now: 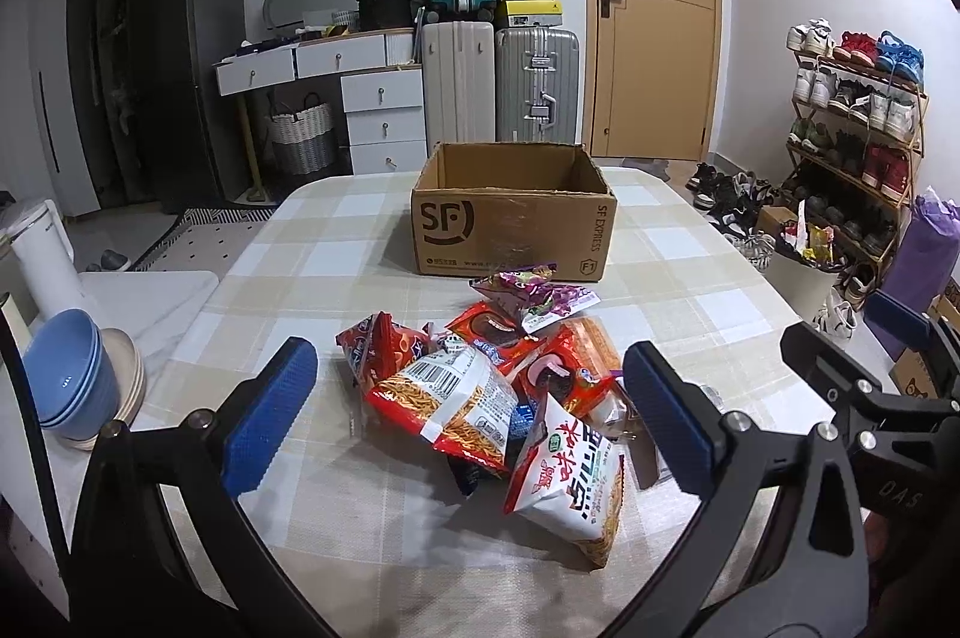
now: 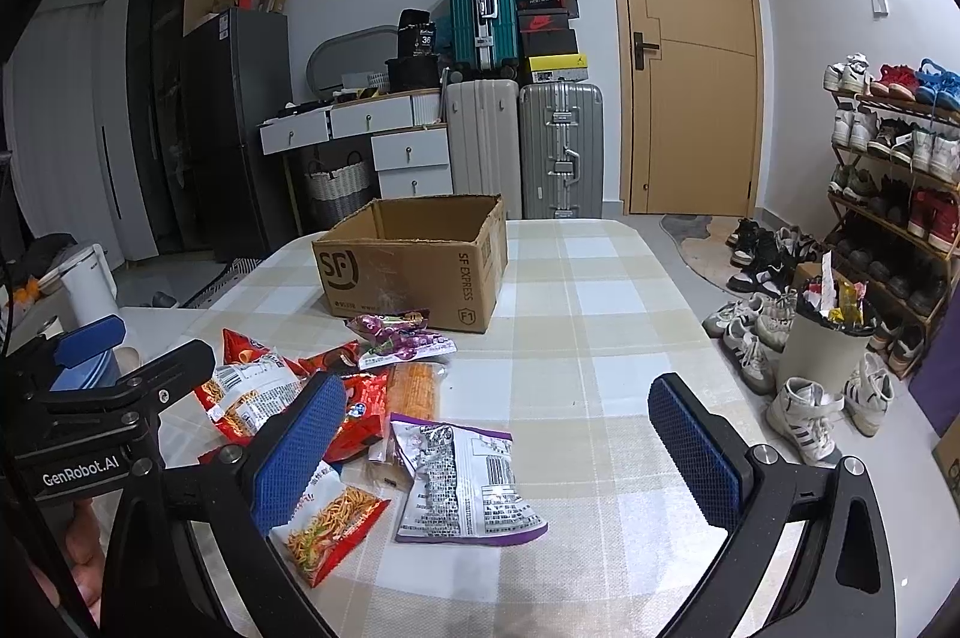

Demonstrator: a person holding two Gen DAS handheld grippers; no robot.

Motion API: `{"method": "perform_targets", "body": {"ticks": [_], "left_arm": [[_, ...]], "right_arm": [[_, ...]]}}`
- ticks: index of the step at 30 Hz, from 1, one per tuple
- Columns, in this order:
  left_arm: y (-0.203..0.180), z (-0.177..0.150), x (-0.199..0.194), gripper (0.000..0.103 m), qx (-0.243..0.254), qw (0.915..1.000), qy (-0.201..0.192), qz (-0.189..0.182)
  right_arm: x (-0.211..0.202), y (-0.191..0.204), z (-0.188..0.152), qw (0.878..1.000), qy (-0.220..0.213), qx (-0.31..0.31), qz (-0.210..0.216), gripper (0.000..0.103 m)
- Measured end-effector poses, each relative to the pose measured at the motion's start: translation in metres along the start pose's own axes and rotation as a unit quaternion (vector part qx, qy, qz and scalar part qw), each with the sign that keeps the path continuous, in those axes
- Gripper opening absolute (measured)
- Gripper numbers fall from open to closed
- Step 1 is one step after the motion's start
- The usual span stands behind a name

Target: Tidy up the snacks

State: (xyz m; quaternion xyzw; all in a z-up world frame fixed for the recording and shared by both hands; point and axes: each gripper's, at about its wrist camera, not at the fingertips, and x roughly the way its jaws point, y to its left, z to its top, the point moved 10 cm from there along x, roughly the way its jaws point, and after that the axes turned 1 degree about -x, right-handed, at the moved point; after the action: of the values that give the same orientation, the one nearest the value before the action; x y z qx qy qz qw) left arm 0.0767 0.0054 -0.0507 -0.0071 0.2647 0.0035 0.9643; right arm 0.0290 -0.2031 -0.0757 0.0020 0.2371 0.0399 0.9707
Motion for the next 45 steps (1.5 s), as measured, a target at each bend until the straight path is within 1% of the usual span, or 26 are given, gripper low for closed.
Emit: {"method": "perform_targets", "body": {"ticks": [6, 45], "left_arm": [[0.0047, 0.0004, -0.0024, 0.102, -0.002, 1.0, 0.0, 0.001], [0.0047, -0.0028, -0.0029, 0.102, 0.001, 1.0, 0.002, 0.004]], "right_arm": [[0.0002, 0.0004, 0.0003, 1.0, 0.002, -0.001, 0.001, 0.103], [0.0045, 0.0044, -0.0045, 1.0, 0.006, -0.001, 0.004, 0.103]]}}
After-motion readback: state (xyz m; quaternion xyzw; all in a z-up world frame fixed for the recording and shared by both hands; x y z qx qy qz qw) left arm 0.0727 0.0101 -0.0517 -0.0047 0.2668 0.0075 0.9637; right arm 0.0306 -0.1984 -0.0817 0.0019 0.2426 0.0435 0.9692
